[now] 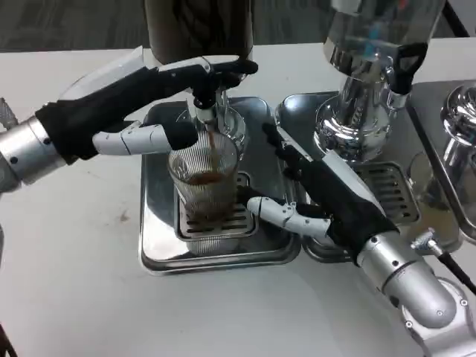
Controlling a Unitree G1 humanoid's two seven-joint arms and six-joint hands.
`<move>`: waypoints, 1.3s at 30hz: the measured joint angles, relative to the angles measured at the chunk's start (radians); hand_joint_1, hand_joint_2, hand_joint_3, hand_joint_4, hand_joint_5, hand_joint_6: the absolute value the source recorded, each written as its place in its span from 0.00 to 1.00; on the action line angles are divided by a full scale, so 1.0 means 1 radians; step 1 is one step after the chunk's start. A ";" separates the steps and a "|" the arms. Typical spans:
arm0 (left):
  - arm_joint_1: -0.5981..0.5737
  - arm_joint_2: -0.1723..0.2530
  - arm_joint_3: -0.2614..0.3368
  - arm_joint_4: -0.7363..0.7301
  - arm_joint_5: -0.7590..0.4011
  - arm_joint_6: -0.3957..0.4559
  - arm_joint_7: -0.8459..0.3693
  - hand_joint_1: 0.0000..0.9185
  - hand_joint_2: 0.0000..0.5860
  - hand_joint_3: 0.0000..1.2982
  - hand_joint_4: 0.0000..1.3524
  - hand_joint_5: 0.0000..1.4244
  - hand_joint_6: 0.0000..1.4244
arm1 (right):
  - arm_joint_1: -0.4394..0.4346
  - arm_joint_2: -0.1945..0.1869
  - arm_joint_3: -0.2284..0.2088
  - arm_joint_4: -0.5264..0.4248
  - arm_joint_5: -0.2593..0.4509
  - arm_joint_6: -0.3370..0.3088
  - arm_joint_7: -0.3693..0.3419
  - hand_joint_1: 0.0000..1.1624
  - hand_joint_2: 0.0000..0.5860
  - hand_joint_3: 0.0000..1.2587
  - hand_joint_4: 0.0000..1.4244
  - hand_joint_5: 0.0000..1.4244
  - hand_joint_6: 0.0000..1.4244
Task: Grasp the cup under the faucet to collect the drink, then remove the cup.
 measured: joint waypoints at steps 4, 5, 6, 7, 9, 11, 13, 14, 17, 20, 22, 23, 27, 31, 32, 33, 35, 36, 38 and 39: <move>0.001 0.002 0.000 -0.002 0.000 0.000 0.000 0.00 0.12 0.13 0.08 0.11 0.11 | -0.024 0.003 0.000 0.024 0.006 0.000 0.000 0.48 0.41 0.00 0.00 0.00 0.04; 0.001 0.002 0.000 -0.003 0.000 0.000 0.000 0.00 0.12 0.13 0.08 0.11 0.11 | -0.030 0.003 0.000 0.030 0.008 0.000 0.000 0.48 0.41 0.00 0.00 0.00 0.04; 0.001 0.003 0.000 -0.003 0.000 0.000 0.001 0.00 0.12 0.13 0.08 0.11 0.11 | -0.037 0.005 0.000 0.038 0.013 0.000 0.000 0.47 0.41 0.00 0.00 0.00 0.05; 0.001 0.003 0.000 -0.003 0.000 0.000 0.002 0.00 0.12 0.13 0.08 0.11 0.11 | -0.044 0.008 0.001 0.044 0.019 0.000 0.000 0.47 0.42 0.00 0.00 0.00 0.05; 0.002 0.006 0.000 -0.003 0.000 0.000 0.007 0.00 0.12 0.13 0.08 0.11 0.11 | -0.053 0.014 0.001 0.054 0.025 0.000 0.000 0.47 0.42 0.00 0.00 0.00 0.05; 0.003 0.007 0.000 -0.003 0.000 0.000 0.008 0.00 0.12 0.13 0.08 0.11 0.11 | -0.058 0.018 0.001 0.064 0.028 -0.001 0.000 0.47 0.42 0.00 0.00 0.00 0.05; 0.003 0.009 0.002 -0.003 0.000 0.000 0.008 0.00 0.12 0.13 0.08 0.11 0.11 | -0.063 0.019 0.001 0.076 0.030 -0.001 0.000 0.47 0.42 0.00 0.00 0.00 0.05; 0.004 0.011 0.003 -0.003 0.000 0.000 0.008 0.00 0.12 0.13 0.08 0.11 0.11 | -0.065 0.020 0.001 0.081 0.033 -0.001 0.000 0.47 0.42 0.00 0.00 0.00 0.05; 0.005 0.012 0.006 -0.003 -0.004 0.005 0.008 0.00 0.12 0.13 0.08 0.11 0.11 | -0.077 0.022 0.001 0.086 0.039 -0.002 0.000 0.47 0.42 0.00 0.00 0.00 0.06; 0.007 0.012 0.014 -0.003 -0.007 0.015 0.008 0.00 0.12 0.13 0.08 0.11 0.11 | -0.091 0.028 0.001 0.101 0.044 -0.006 0.000 0.47 0.42 0.00 0.00 0.00 0.06; 0.008 0.012 0.021 -0.002 -0.010 0.025 0.008 0.00 0.12 0.13 0.08 0.11 0.11 | -0.102 0.034 0.001 0.118 0.047 -0.011 0.000 0.47 0.42 0.00 0.00 0.00 0.06; 0.008 0.012 0.026 -0.001 -0.013 0.031 0.008 0.00 0.12 0.13 0.08 0.11 0.11 | -0.106 0.036 0.001 0.124 0.049 -0.012 0.000 0.47 0.42 0.00 0.00 0.00 0.06; 0.011 0.012 0.047 0.004 -0.023 0.053 0.008 0.00 0.13 0.14 0.08 0.11 0.11 | -0.125 0.042 0.001 0.151 0.064 -0.029 0.000 0.47 0.42 0.00 0.00 0.00 0.06; 0.018 0.012 0.064 0.008 -0.034 0.075 0.008 0.00 0.13 0.14 0.09 0.11 0.11 | -0.141 0.045 0.003 0.175 0.068 -0.040 0.001 0.47 0.42 0.00 0.00 0.00 0.07; 0.021 0.012 0.079 0.010 -0.043 0.083 0.009 0.00 0.14 0.14 0.09 0.11 0.11 | -0.149 0.046 0.004 0.189 0.073 -0.048 0.002 0.47 0.42 0.00 0.00 0.00 0.07; 0.022 0.012 0.086 0.011 -0.046 0.088 0.012 0.00 0.14 0.14 0.09 0.11 0.11 | -0.152 0.047 0.004 0.194 0.077 -0.049 0.003 0.46 0.42 0.00 0.00 0.00 0.07; 0.025 0.012 0.111 0.012 -0.058 0.104 0.020 0.00 0.14 0.14 0.09 0.11 0.11 | -0.158 0.050 0.004 0.212 0.085 -0.056 0.008 0.44 0.42 0.00 0.00 0.00 0.07; 0.027 0.012 0.126 0.014 -0.072 0.115 0.030 0.00 0.14 0.14 0.09 0.11 0.11 | -0.162 0.050 0.003 0.227 0.092 -0.064 0.010 0.43 0.42 0.00 0.00 0.00 0.07; 0.028 0.012 0.135 0.014 -0.082 0.123 0.032 0.00 0.14 0.14 0.09 0.11 0.11 | -0.167 0.051 0.003 0.238 0.103 -0.068 0.013 0.43 0.42 0.00 0.00 0.00 0.07; 0.031 0.013 0.147 0.014 -0.086 0.133 0.032 0.00 0.13 0.14 0.09 0.11 0.11 | -0.171 0.053 0.003 0.246 0.105 -0.074 0.017 0.43 0.41 0.00 0.00 0.00 0.07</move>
